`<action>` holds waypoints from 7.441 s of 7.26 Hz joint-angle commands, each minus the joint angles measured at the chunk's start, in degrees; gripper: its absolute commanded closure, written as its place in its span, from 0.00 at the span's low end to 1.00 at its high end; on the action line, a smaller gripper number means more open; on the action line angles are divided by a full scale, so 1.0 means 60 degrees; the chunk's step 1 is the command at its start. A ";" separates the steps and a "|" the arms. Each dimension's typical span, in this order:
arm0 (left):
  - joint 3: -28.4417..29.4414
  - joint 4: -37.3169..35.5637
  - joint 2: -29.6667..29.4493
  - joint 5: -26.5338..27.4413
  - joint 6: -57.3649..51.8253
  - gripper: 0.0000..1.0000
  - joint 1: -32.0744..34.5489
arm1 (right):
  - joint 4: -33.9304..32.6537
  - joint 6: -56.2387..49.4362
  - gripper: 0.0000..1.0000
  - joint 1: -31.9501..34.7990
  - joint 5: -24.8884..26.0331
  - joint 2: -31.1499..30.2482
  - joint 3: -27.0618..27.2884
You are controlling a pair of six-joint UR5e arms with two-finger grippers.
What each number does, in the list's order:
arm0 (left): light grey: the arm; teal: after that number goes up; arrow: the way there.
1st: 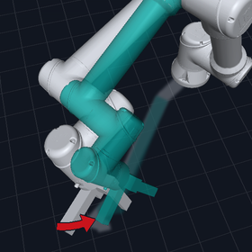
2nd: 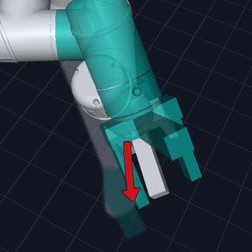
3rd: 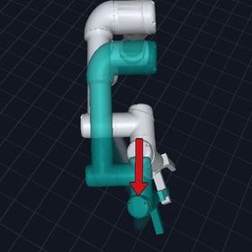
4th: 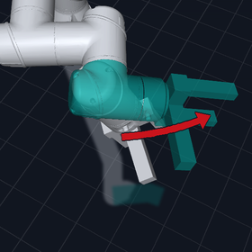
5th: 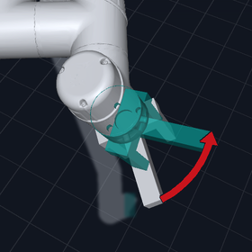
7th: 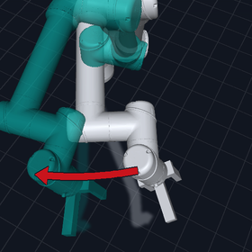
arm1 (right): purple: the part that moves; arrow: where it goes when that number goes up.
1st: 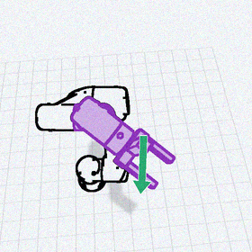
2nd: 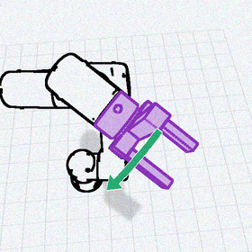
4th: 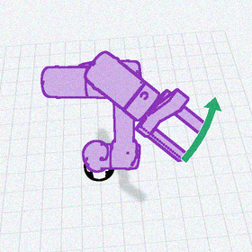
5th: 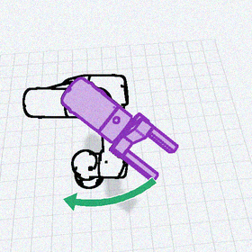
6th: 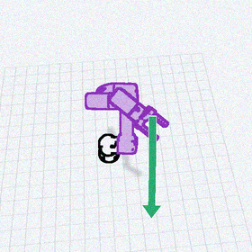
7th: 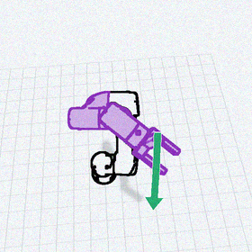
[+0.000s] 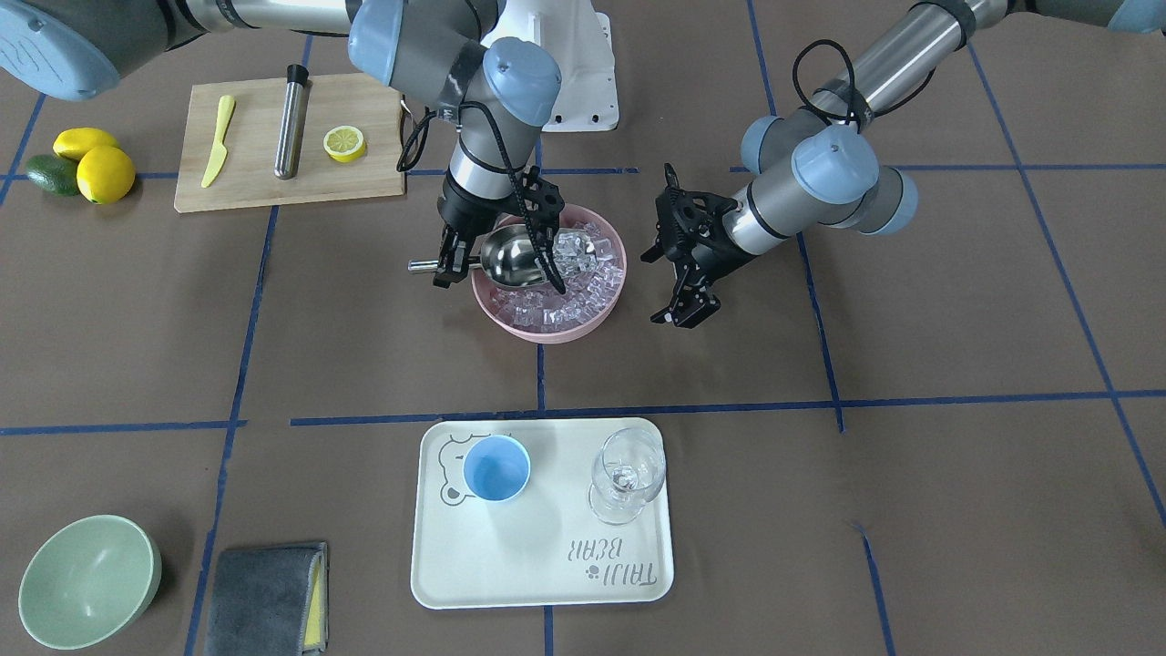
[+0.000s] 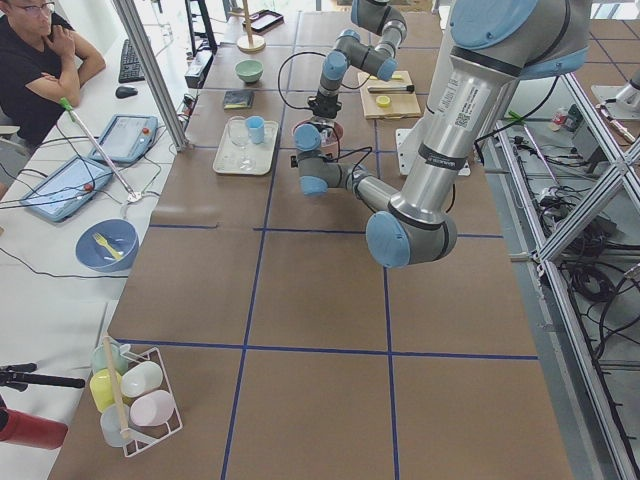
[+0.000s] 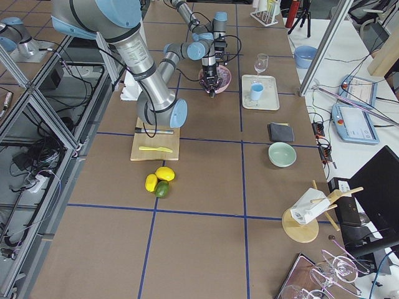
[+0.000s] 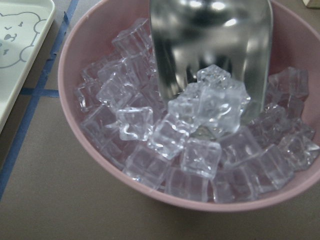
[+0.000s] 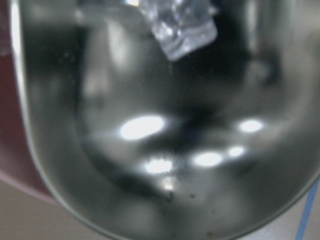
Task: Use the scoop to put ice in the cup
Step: 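Lift the ice-filled scoop out of the bowl with the right gripper, then move the scoop over the light-blue cup and tip ice in while left arm withdraws, then hold the tipped scoop over the light-blue cup with the right gripper, then carry the empty scoop back and lower it onto the table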
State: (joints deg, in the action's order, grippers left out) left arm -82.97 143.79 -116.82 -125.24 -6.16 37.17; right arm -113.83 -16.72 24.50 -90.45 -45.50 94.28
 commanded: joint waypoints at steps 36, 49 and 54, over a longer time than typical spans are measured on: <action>-0.2915 -0.2432 0.1966 -0.0132 0.0031 0.00 0.4147 | -0.5242 -0.0596 1.00 0.3182 0.0002 0.4668 -0.6353; -0.2870 -0.3804 0.2242 -0.0088 0.0134 0.00 0.4381 | -0.3635 0.0881 1.00 0.5496 -0.2986 -0.0798 -0.0006; -0.2930 -0.8217 0.2826 -0.0088 0.0134 0.00 0.6254 | 0.0029 0.4521 1.00 0.6024 -0.5589 -0.6142 0.3282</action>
State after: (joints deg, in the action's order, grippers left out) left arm -100.51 97.74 -102.10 -125.72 -5.32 71.47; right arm -123.67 3.78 60.53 -120.65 -72.37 109.91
